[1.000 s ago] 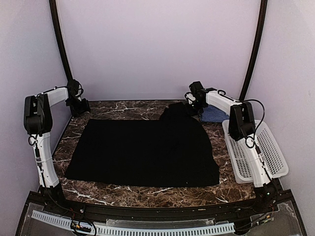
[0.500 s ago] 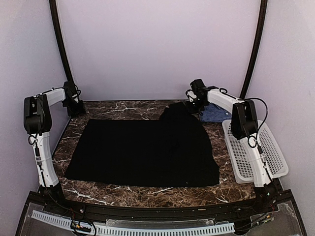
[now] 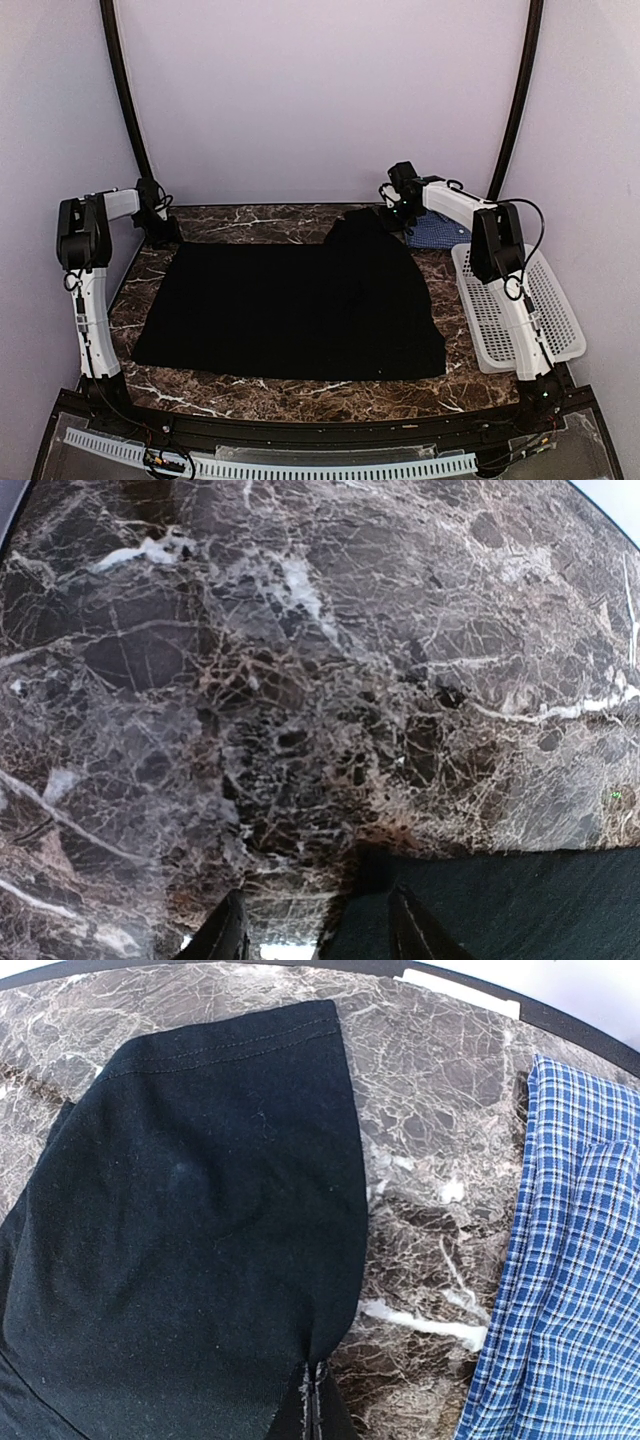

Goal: Fold and stack the mixed laundry pile
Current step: Pick up the 1/3-folded T-shirt from the center of the board.

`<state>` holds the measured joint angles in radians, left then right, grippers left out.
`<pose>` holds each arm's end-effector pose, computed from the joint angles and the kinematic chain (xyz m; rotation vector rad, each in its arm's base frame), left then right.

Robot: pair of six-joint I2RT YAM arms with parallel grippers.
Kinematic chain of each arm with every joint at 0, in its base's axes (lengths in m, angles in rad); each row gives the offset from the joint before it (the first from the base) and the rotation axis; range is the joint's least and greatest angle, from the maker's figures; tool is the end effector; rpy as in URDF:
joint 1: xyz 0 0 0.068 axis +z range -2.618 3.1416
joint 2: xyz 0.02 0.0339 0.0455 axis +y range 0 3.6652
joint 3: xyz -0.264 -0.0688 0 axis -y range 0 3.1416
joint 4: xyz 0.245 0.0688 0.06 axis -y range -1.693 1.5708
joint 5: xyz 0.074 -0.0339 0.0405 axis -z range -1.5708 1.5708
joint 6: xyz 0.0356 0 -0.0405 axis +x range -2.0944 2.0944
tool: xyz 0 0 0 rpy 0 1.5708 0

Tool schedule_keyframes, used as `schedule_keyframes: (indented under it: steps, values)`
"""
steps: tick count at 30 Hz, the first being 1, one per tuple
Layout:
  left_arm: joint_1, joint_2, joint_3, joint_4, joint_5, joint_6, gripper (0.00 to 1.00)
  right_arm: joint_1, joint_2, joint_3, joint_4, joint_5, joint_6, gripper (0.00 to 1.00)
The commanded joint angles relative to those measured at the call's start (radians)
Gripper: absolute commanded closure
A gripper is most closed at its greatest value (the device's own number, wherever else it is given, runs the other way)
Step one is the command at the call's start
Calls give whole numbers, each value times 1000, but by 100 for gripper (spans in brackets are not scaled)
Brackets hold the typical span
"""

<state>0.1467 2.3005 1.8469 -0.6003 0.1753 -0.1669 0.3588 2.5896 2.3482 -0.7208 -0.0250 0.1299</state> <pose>0.4920 0.0664 0.1620 -0.3486 2.5945 -0.2370 0.5237 0.1974 0.1617 -0.3009 2.5300 0.2245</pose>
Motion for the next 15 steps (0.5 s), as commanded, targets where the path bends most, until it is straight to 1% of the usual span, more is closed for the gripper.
schedule_keyframes:
  steps: [1, 6, 12, 15]
  values:
    - [4, 3, -24, 19, 41, 34, 53, -13, -31, 1, 27, 16, 5, 100]
    - [3, 25, -13, 33, 75, 23, 55, -19, -28, -1, 32, 14, 7, 100]
    - [-4, 45, -2, 32, 74, 38, 62, -26, -5, 37, 31, 11, 9, 100]
    - [-15, 54, 7, 35, 67, 51, 64, -29, 18, 76, 18, 11, 8, 100]
